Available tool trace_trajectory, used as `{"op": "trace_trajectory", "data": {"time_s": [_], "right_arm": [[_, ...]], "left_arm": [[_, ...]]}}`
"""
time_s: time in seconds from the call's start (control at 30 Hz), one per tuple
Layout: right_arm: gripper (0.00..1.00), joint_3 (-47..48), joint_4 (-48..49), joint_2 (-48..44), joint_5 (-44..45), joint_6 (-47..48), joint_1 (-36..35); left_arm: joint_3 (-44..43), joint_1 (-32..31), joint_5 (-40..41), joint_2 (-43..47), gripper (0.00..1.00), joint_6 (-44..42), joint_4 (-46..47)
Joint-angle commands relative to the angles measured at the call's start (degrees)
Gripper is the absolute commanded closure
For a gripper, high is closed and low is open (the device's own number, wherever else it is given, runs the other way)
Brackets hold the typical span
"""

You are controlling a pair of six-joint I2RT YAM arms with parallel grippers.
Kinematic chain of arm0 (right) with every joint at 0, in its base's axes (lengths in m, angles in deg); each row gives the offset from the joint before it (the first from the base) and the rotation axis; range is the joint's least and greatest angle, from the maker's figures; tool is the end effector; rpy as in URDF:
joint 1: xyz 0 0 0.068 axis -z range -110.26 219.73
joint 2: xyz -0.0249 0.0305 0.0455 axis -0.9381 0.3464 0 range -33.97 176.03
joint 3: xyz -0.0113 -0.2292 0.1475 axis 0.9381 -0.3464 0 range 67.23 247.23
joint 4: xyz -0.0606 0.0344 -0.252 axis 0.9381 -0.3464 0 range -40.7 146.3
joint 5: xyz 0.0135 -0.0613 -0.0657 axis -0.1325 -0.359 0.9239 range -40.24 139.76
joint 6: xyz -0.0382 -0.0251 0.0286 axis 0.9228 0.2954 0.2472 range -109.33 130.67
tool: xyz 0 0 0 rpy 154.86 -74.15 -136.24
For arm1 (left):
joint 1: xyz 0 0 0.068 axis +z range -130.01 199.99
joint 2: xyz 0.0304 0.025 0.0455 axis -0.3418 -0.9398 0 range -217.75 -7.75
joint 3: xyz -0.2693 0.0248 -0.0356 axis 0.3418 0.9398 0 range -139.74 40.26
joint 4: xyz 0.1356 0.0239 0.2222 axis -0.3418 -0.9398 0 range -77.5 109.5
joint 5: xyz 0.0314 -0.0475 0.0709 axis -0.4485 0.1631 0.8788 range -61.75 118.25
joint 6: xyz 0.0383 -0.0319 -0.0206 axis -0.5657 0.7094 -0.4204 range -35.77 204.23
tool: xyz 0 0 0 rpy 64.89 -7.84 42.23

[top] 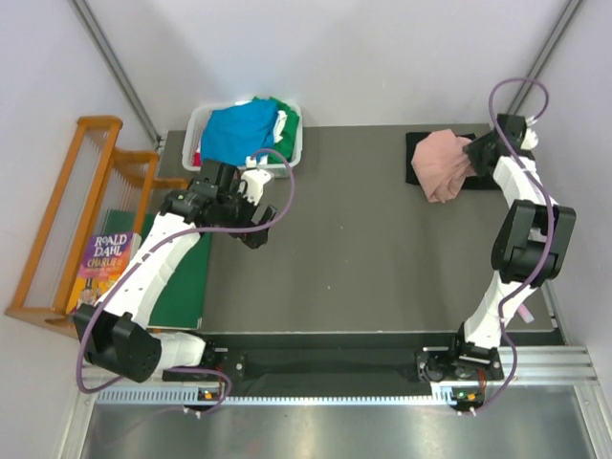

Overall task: Fold and stack the t-shirts
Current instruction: Neatly place the folded tshirt to the corner

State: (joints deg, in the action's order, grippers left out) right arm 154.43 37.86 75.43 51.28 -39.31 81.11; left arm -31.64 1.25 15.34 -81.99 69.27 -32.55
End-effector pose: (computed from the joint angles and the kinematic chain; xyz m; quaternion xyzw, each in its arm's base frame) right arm 0.4315 -0.0878 0.2541 0.4683 0.7786 0.1266 0.3980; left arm 0.2426 -0.0907 0.3291 0.3071 0.8955 -0.1170 0.3001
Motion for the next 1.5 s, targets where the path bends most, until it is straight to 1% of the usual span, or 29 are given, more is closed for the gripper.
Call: {"op": "trace_trajectory", "data": {"time_s": [0.0, 0.03, 0.1, 0.13, 0.17, 0.23, 0.3, 0.37, 0.4, 0.43, 0.47, 0.5, 0.53, 0.57, 0.6, 0.63, 0.67, 0.7, 0.73, 0.77, 0.8, 0.87, 0.9, 0.97, 1.0, 1.13, 1.2, 1.33, 1.47], "right_arm": [[0.56, 3.33, -4.25, -4.19, 9.54, 2.34, -0.3], [0.56, 3.24, -3.11, -4.81, 11.03, 3.12, 0.05], [0.54, 6.47, -3.27, -3.86, 9.83, 4.53, 0.57], [0.54, 9.19, -8.75, -0.72, 9.12, 5.06, 1.01], [0.54, 14.79, -11.59, 1.06, 8.33, 5.41, 1.28], [0.54, 18.78, -18.09, 3.78, 6.49, 5.42, 1.45], [0.55, 17.58, -17.43, 2.49, 4.56, 4.72, 1.46], [0.58, 10.06, -7.54, -2.08, -1.32, 3.22, 1.46], [0.6, 8.18, -3.14, -3.13, -5.61, 2.61, 1.54], [0.62, 7.82, 1.78, -1.58, -12.7, 0.78, 1.54], [0.64, 13.55, 1.13, 1.13, -16.68, 0.24, 1.54], [0.66, 18.83, -4.97, 4.9, -21.07, 0.14, 1.2], [0.67, 25.15, -9.9, 13.55, -27.99, 0.58, 0.84], [0.68, 37.05, -13.61, 17.38, -31.11, 1.54, 0.41], [0.68, 40.91, -16.25, 20.29, -33.75, 2.07, -0.47], [0.66, 42.95, -15.85, 23.11, -37.78, 1.73, -0.83], [0.63, 41.84, -13.49, 23.39, -40.17, 0.85, -1.0], [0.52, 39.39, -4.68, 23.14, -45.67, -3.16, -1.35], [0.48, 33.71, 0.72, 22.7, -48.69, -6.16, -1.36], [0.45, 31.82, 4.86, 23.04, -50.8, -9.06, -1.18], [0.44, 31.11, 4.9, 23.48, -50.65, -10.39, -0.75], [0.46, 31.19, -0.34, 24.27, -47.42, -7.17, -0.3], [0.48, 31.45, -7.16, 24.45, -42.53, -3.76, 0.22], [0.46, 30.58, -13.09, 23.84, -37.4, -0.75, 1.1], [0.46, 29.88, -14.07, 22.62, -32.68, -0.22, 1.97], [0.46, 25.49, -14.87, 19.45, -25.08, 0.23, 4.7], [0.47, 26.18, -16.63, 19.97, -21.76, 1.19, 6.11], [0.48, 31.61, -21.37, 23.57, -16.65, 4.7, 7.61], [0.47, 32.25, -21.56, 26.38, -13.74, 8.04, 8.05]], "left_arm": [[0.53, 0.29, -1.24, 1.29, 0.01, 0.2, -0.51], [0.71, 0.29, -1.16, 1.29, 0.01, 0.11, -0.59], [0.71, 0.29, -0.98, 1.46, 0.01, 0.02, -0.59], [0.79, 0.29, -0.63, 1.55, 0.01, -0.07, -0.59], [0.79, 0.29, -0.54, 1.73, 0.01, -0.07, -0.51], [0.79, 0.29, -0.45, 1.64, 0.01, 0.02, -0.42], [0.88, 0.29, -0.54, 1.46, 0.01, 0.11, -0.33], [1.14, 0.29, -0.63, 1.37, 0.01, 0.11, -0.24], [1.32, 0.29, -0.63, 1.38, 0.01, 0.19, 0.02], [1.5, 0.29, -0.45, 1.55, 0.01, 0.2, 0.2], [1.67, 0.29, -0.37, 1.55, 0.01, 0.2, 0.37], [1.93, 0.29, -0.28, 1.64, 0.01, 0.37, 0.81], [1.94, 0.29, -0.19, 1.47, 0.01, 0.28, 0.81], [1.94, 0.29, -0.36, 1.38, 0.01, 0.37, 0.81], [1.85, 0.29, -0.36, 1.29, 0.01, 0.28, 0.81], [1.94, 0.29, -0.1, 1.2, 0.01, 0.28, 0.73], [2.02, 0.29, 0.07, 1.29, 0.01, 0.2, 0.81], [2.29, 0.29, 0.16, 1.29, 0.01, 0.11, 0.99], [2.29, 0.29, 0.42, 1.11, 0.01, 0.11, 0.99], [2.38, 0.29, 0.51, 0.94, 0.01, 0.02, 1.07], [2.29, 0.29, 0.69, 0.94, 0.01, -0.07, 1.08], [2.03, 0.29, 0.78, 0.59, 0.01, -0.07, 0.99], [1.76, 0.29, 0.95, 0.58, 0.01, -0.16, 0.9], [1.59, 0.29, 1.13, 0.59, 0.01, -0.16, 0.81], [1.67, 0.29, 1.56, 0.85, 0.01, -0.16, 0.81], [2.29, 0.29, 2.18, 1.29, 0.01, -0.51, 0.72], [2.64, 0.29, 2.27, 1.46, 0.01, -0.42, 0.73], [3.08, 0.29, 2.62, 2.16, 0.01, -0.51, 0.64], [3.52, 0.29, 2.97, 3.04, 0.01, -0.51, 0.2]]}}
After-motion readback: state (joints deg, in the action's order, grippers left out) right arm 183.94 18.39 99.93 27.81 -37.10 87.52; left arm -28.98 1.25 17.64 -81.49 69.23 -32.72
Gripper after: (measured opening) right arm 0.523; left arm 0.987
